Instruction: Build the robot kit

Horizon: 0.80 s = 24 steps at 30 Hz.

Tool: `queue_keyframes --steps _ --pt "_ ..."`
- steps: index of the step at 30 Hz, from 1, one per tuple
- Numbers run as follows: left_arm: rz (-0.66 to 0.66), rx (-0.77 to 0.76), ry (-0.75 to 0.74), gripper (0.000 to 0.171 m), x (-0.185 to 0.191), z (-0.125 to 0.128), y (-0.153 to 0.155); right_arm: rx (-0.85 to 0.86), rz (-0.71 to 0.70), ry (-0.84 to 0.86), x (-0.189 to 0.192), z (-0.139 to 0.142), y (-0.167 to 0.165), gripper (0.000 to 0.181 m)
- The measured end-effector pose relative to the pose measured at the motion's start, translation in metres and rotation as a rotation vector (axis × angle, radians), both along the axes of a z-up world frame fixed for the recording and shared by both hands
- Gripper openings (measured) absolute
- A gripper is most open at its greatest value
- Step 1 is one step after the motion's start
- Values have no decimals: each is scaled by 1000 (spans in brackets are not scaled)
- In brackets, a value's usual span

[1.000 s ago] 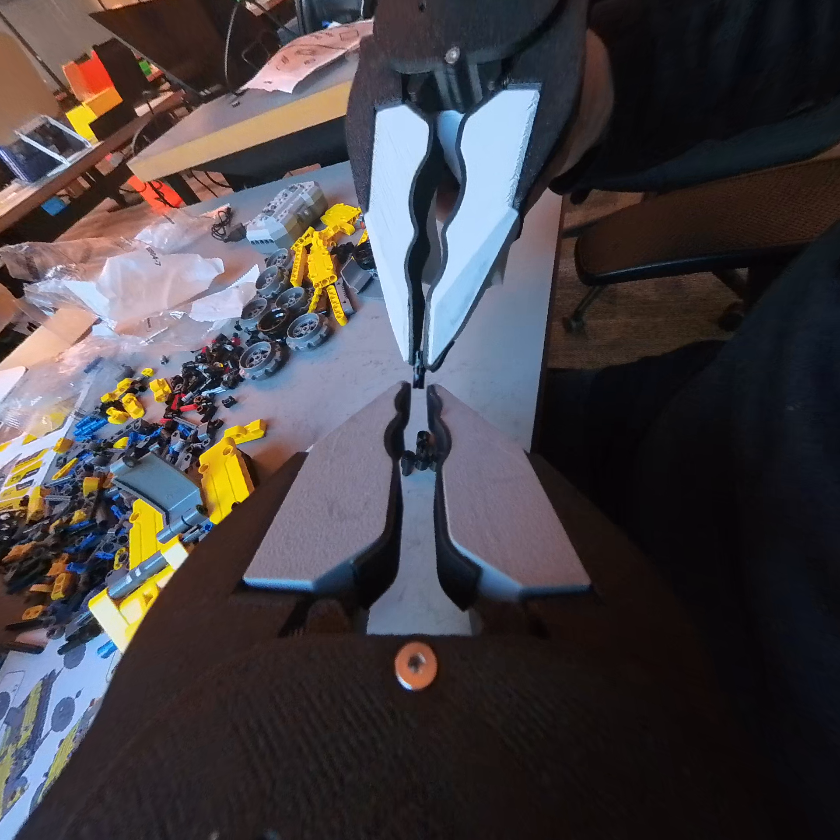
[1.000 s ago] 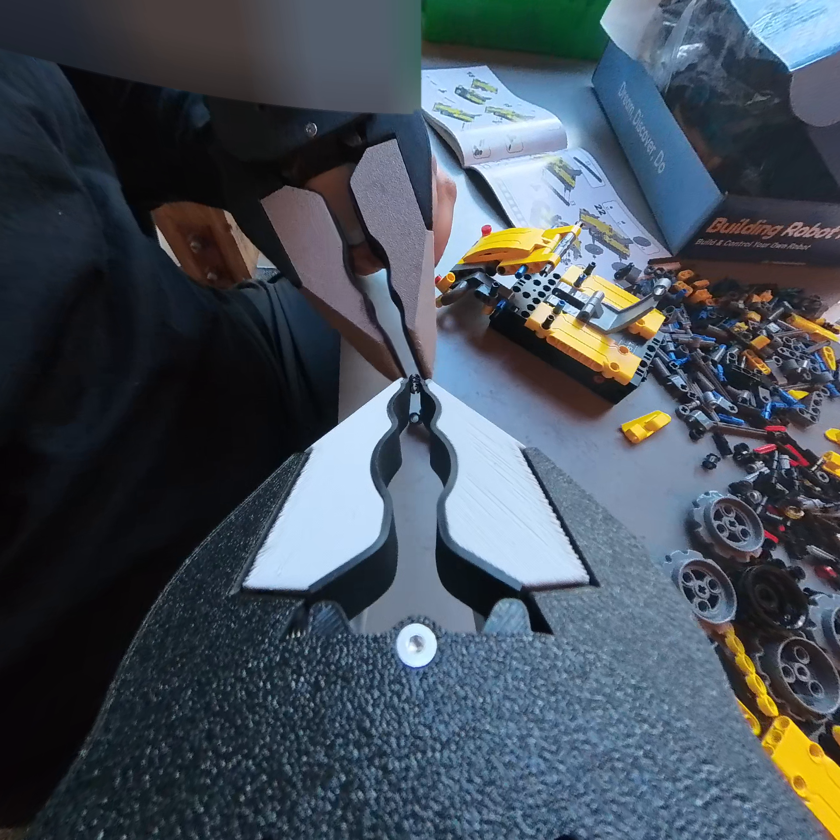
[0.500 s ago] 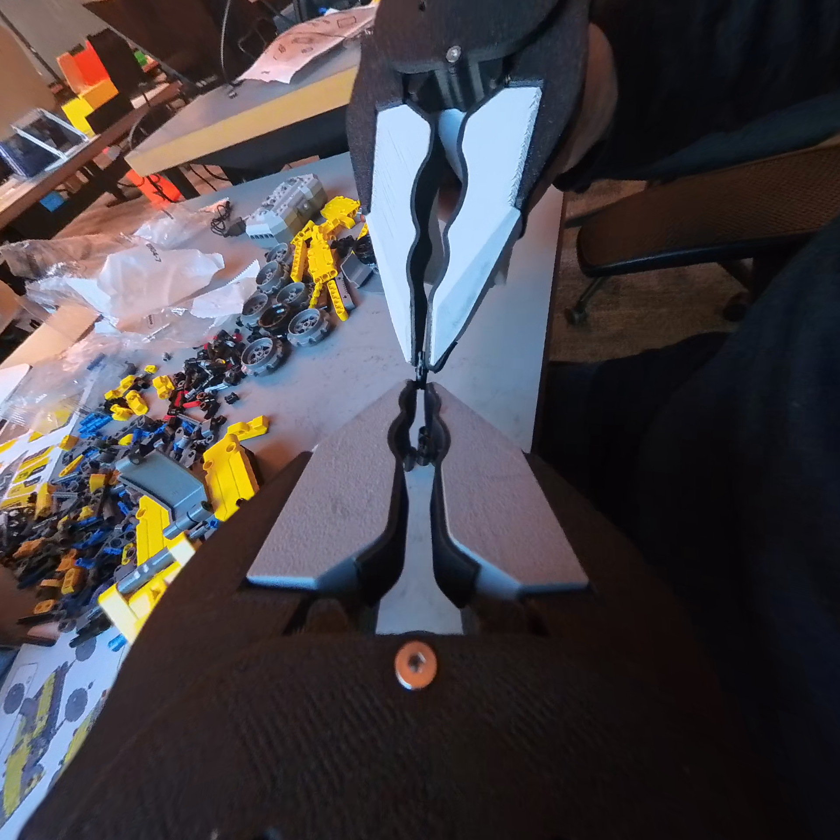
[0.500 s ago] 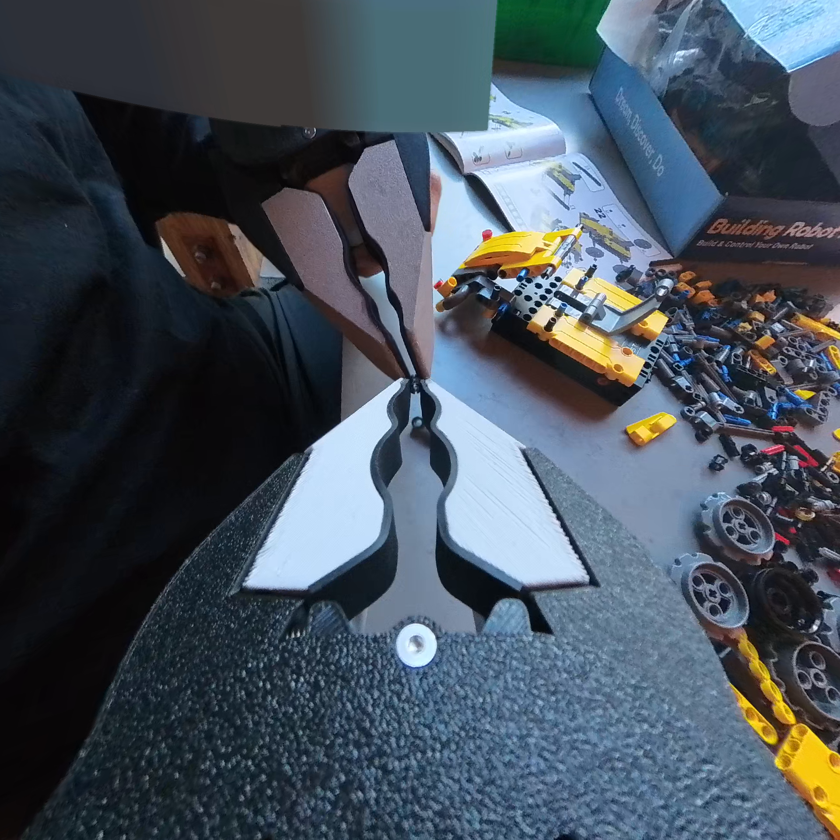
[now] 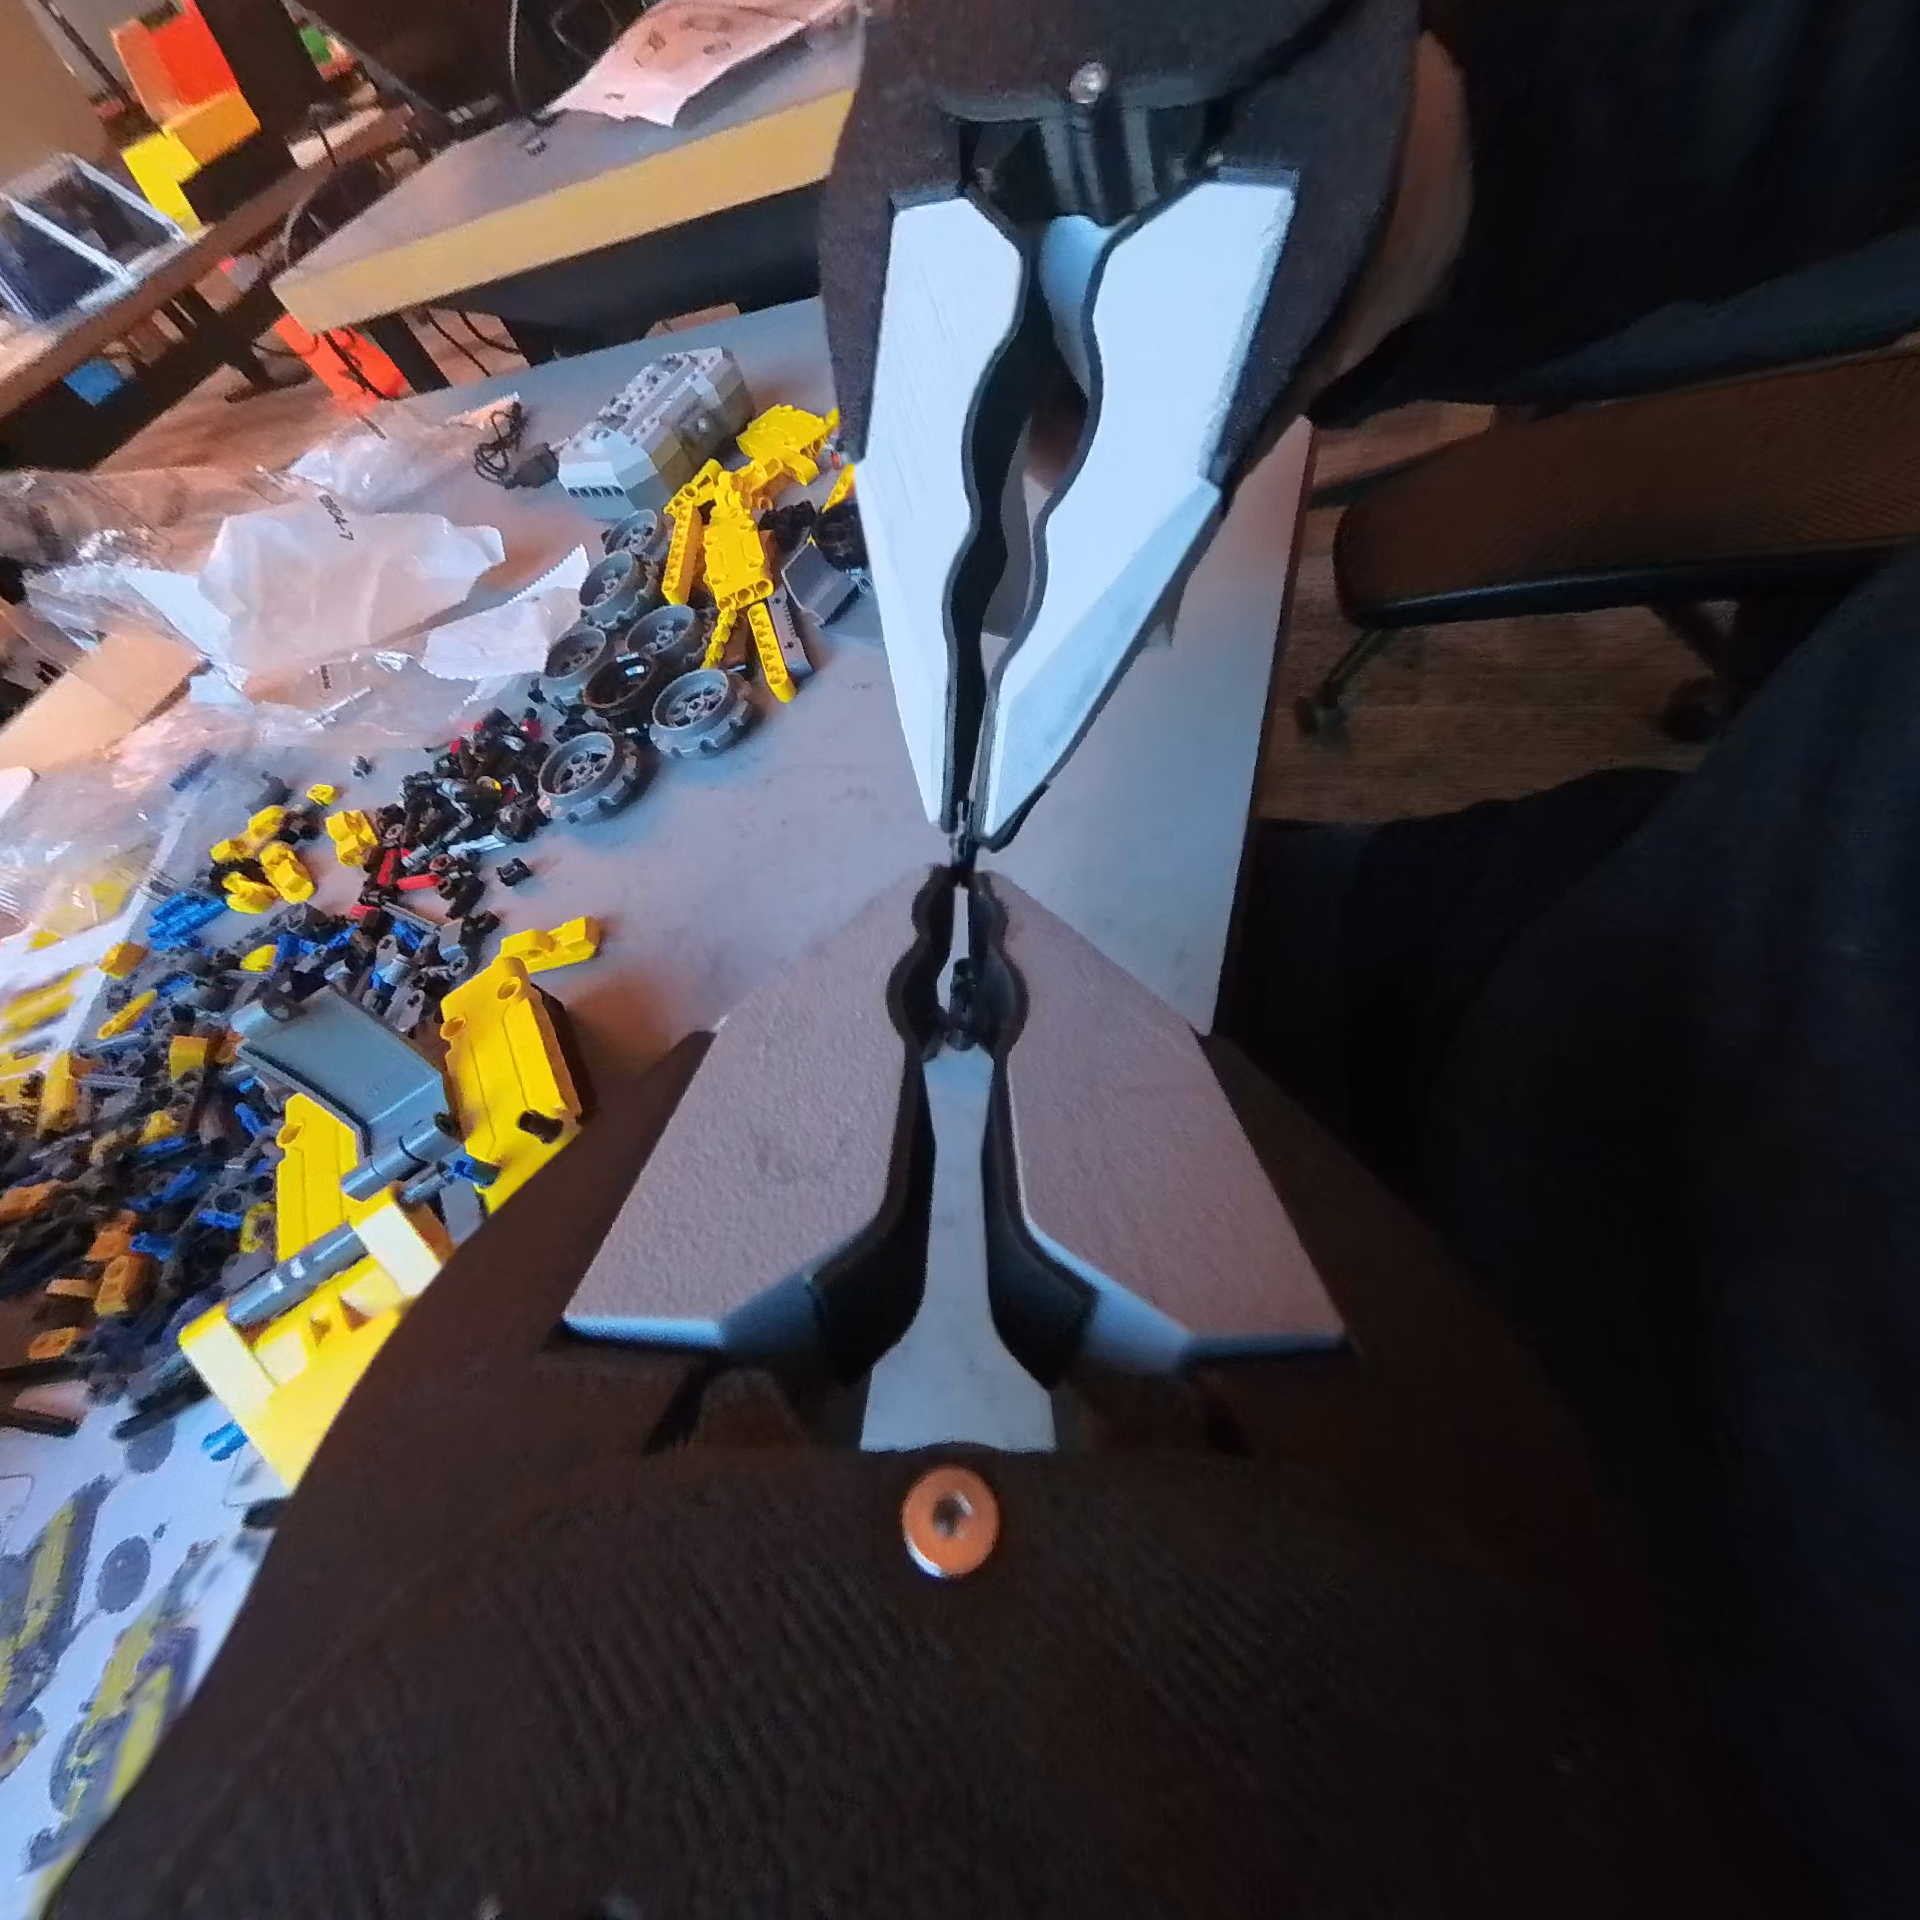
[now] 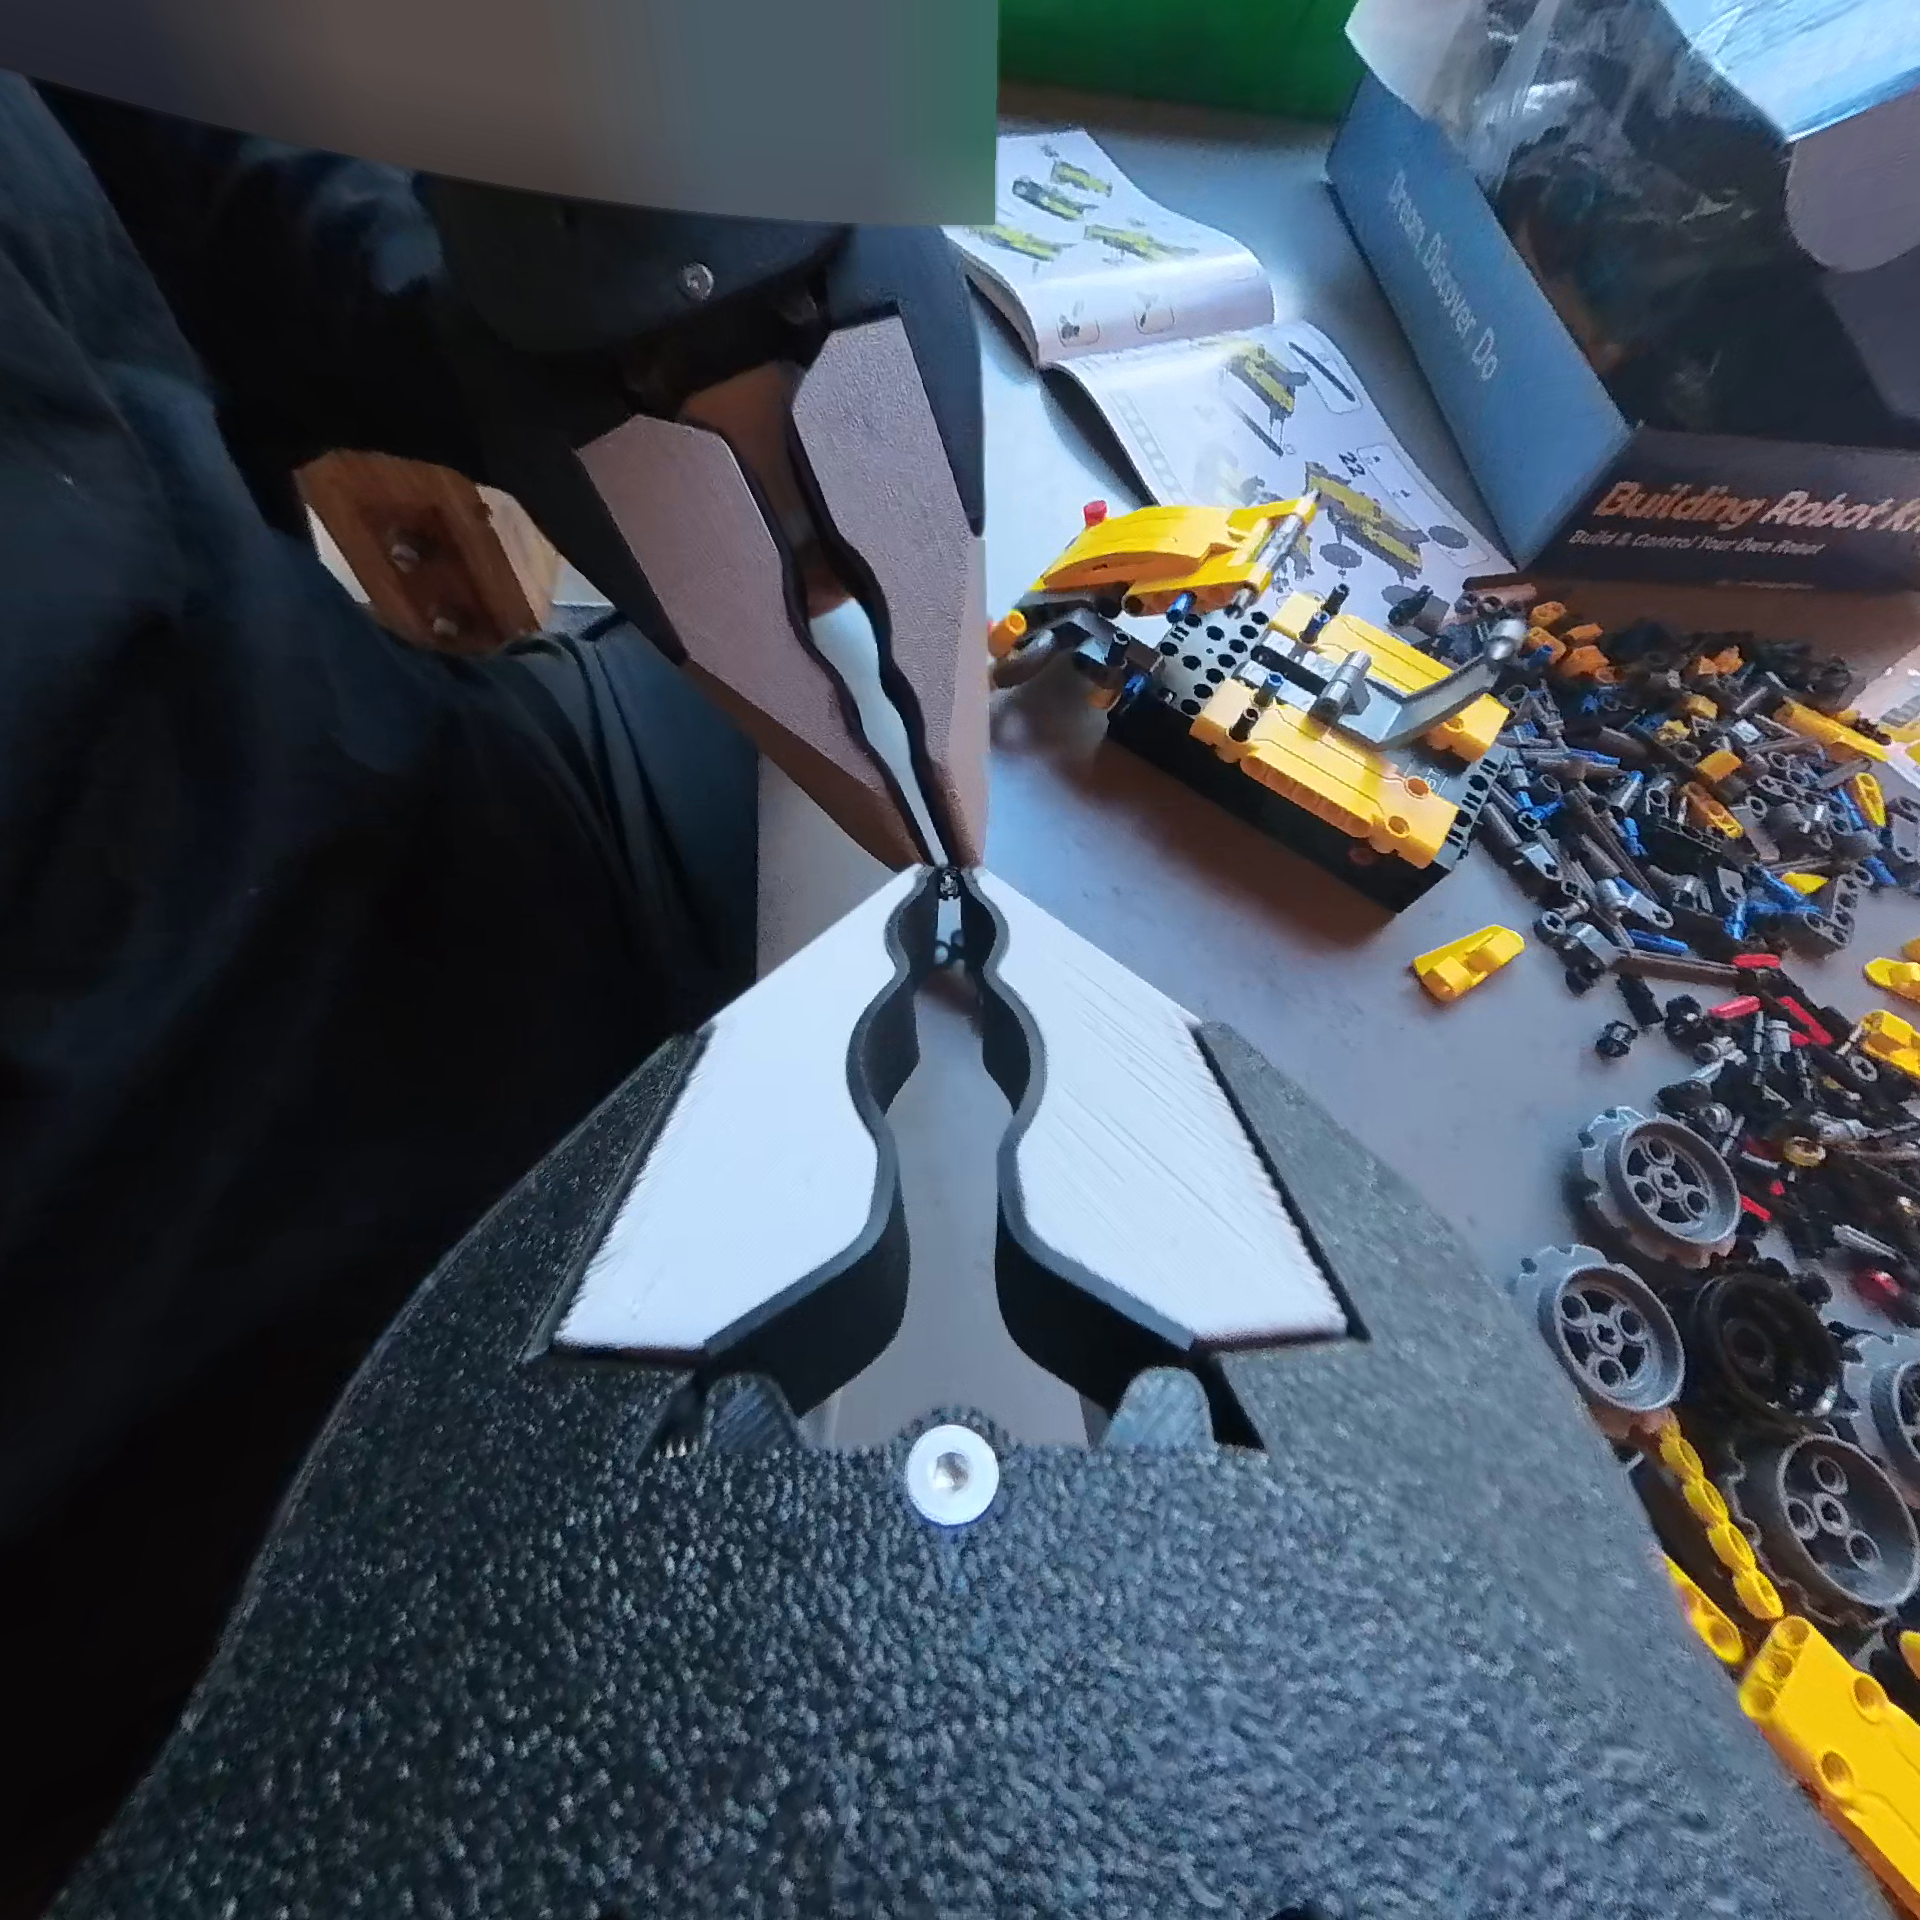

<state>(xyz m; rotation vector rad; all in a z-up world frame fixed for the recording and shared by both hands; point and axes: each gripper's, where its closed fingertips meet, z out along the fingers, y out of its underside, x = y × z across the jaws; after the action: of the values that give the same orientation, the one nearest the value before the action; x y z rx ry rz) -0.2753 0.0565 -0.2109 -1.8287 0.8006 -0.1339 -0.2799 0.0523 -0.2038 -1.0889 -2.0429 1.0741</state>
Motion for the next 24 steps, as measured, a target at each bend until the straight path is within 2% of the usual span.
queue_keyframes --steps 1,5,7,15,24 --pt "2 -31 -27 0 0 -3 1 6 -3 -12 0 -3 0 4" --pt "-12 -97 -112 1 -4 -3 -2 -6 -19 -25 0 -6 4 4" --pt "39 -109 -59 20 -15 -10 0 38 -36 -47 0 -13 10 4" --pt "-9 -274 65 31 -11 -42 -2 150 -17 -118 -5 -42 5 4" --pt "-22 -296 112 27 -15 -50 3 160 -40 -129 -5 -43 10 4"
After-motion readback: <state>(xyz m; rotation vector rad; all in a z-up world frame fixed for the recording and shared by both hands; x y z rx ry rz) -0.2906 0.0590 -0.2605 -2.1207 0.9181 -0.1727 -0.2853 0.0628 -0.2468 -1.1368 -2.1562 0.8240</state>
